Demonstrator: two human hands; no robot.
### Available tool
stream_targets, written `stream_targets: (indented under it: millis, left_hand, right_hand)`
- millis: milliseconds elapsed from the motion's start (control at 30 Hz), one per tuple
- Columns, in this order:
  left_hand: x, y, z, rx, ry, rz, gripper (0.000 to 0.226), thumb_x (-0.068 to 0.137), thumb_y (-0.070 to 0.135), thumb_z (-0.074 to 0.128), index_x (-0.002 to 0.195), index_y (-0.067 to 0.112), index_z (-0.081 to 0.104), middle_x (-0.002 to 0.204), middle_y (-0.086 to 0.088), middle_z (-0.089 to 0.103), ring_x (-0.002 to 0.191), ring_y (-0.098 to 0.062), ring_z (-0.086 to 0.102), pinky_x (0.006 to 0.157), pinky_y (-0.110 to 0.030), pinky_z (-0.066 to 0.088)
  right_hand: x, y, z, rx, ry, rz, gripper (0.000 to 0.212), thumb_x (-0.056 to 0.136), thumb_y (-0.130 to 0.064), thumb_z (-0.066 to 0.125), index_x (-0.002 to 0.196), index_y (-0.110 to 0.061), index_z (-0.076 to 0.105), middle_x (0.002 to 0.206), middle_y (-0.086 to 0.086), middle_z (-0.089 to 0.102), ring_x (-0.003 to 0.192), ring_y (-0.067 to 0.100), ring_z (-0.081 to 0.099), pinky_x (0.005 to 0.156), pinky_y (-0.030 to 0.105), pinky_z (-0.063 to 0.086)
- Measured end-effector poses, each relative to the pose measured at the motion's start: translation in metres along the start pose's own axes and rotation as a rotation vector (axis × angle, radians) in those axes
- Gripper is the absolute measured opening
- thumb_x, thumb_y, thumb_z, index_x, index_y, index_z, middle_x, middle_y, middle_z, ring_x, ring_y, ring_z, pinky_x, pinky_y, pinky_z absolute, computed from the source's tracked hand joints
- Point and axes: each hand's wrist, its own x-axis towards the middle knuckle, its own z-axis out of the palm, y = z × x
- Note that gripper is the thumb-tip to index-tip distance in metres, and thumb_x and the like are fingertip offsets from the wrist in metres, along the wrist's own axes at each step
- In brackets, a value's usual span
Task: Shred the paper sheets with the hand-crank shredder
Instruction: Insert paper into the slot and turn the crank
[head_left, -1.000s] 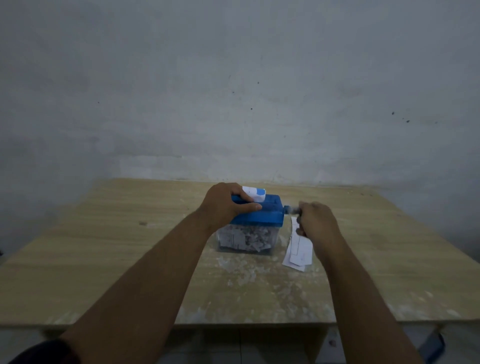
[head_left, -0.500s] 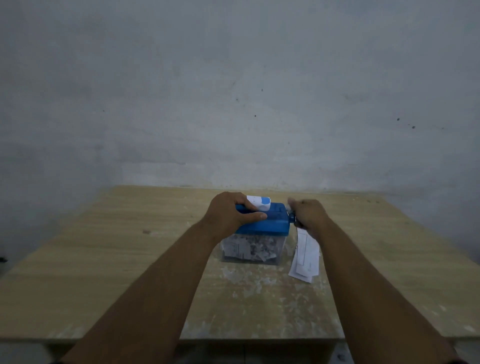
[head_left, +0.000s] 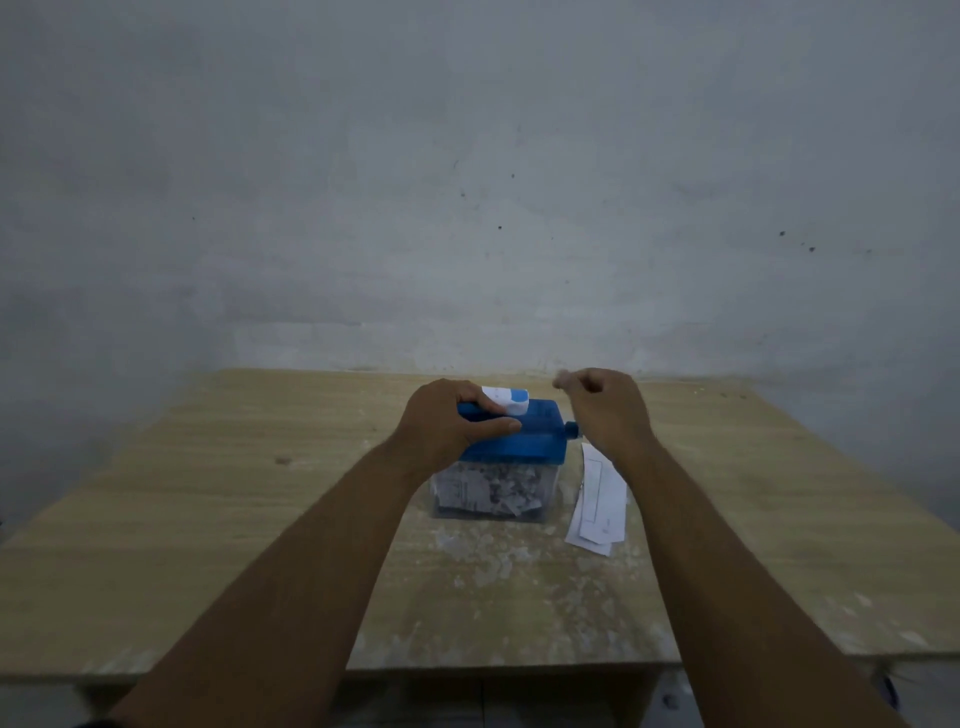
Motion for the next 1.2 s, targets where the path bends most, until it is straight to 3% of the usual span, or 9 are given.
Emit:
stream_targets:
  millis: [133,200,300,467,633,767,900,1000,1200]
  left_hand:
    - [-0.002,0.003,-0.002,0.063,-0.005,0.050,0.019,0.081,0.051,0.087,0.096,0.039,0.085,0.086,0.014,0.076,0.081,-0.005,0.068,0.072,-0.021,0.053]
    - [-0.004,0.004,-0.003,0.042,-0.013,0.054,0.022,0.081,0.049,0.087,0.099,0.037,0.085,0.090,0.019,0.078,0.086,0.001,0.069,0.078,-0.014,0.052]
    - [-0.004,0.004,-0.004,0.003,-0.018,0.042,0.024,0.079,0.046,0.090,0.099,0.033,0.086,0.094,0.020,0.079,0.091,0.002,0.071,0.084,-0.018,0.057]
    - [0.001,0.002,-0.007,0.003,-0.026,0.060,0.013,0.089,0.036,0.084,0.102,0.032,0.086,0.098,0.022,0.079,0.095,0.004,0.071,0.085,-0.014,0.055]
    - [0.005,-0.003,-0.007,0.016,0.048,0.066,0.018,0.101,0.018,0.073,0.102,0.033,0.081,0.102,0.021,0.077,0.097,0.004,0.070,0.086,-0.007,0.049]
    - [0.007,-0.007,-0.004,0.010,0.111,0.064,0.018,0.100,0.016,0.073,0.099,0.032,0.081,0.099,0.017,0.078,0.093,0.000,0.071,0.081,-0.009,0.050]
    - [0.007,-0.005,-0.006,-0.015,0.129,0.072,0.013,0.095,0.016,0.080,0.104,0.024,0.083,0.094,0.012,0.078,0.086,-0.003,0.071,0.078,-0.012,0.053]
    - [0.009,-0.004,-0.008,-0.027,0.143,0.065,0.013,0.091,0.016,0.084,0.103,0.022,0.084,0.094,0.010,0.079,0.086,-0.004,0.073,0.080,-0.016,0.057]
    - [0.010,-0.003,-0.007,0.042,0.132,0.065,0.009,0.090,0.019,0.085,0.097,0.023,0.085,0.087,0.014,0.078,0.082,0.001,0.072,0.075,-0.010,0.053]
  right_hand:
    - [-0.012,-0.017,0.008,0.021,-0.242,-0.031,0.029,0.094,-0.049,0.074,0.101,-0.023,0.085,0.098,-0.010,0.079,0.091,0.007,0.071,0.082,0.031,0.059]
    - [-0.012,-0.012,0.013,0.070,-0.220,-0.038,0.020,0.093,-0.042,0.077,0.101,-0.025,0.085,0.099,-0.011,0.079,0.093,0.005,0.072,0.082,0.028,0.059]
    - [-0.012,-0.009,0.016,0.139,-0.167,-0.021,0.015,0.093,-0.035,0.079,0.101,-0.024,0.082,0.097,-0.012,0.078,0.092,0.003,0.071,0.082,0.024,0.057]
    - [-0.010,-0.016,0.018,0.174,-0.139,-0.012,0.015,0.089,-0.026,0.084,0.100,-0.027,0.074,0.083,-0.006,0.078,0.080,0.003,0.072,0.061,0.014,0.047]
    - [-0.012,-0.006,0.026,0.159,-0.153,-0.099,0.022,0.090,-0.025,0.084,0.104,-0.027,0.067,0.070,0.007,0.073,0.073,0.024,0.070,0.068,0.035,0.055]
    - [-0.012,0.000,0.030,0.129,-0.133,-0.199,0.025,0.090,-0.024,0.081,0.108,-0.032,0.065,0.076,-0.006,0.075,0.078,0.006,0.070,0.071,0.027,0.055]
    - [-0.008,-0.005,0.024,0.143,-0.117,-0.203,0.030,0.092,-0.020,0.080,0.111,-0.034,0.061,0.077,-0.004,0.074,0.065,-0.001,0.064,0.055,0.010,0.041]
    - [-0.004,-0.008,0.020,0.080,-0.144,-0.219,0.027,0.095,-0.022,0.076,0.110,-0.037,0.059,0.080,-0.004,0.074,0.056,0.000,0.056,0.052,0.013,0.040]
    - [0.000,-0.003,0.023,0.035,-0.169,-0.232,0.030,0.089,-0.022,0.083,0.108,-0.035,0.063,0.080,-0.007,0.075,0.063,0.003,0.060,0.060,0.022,0.043]
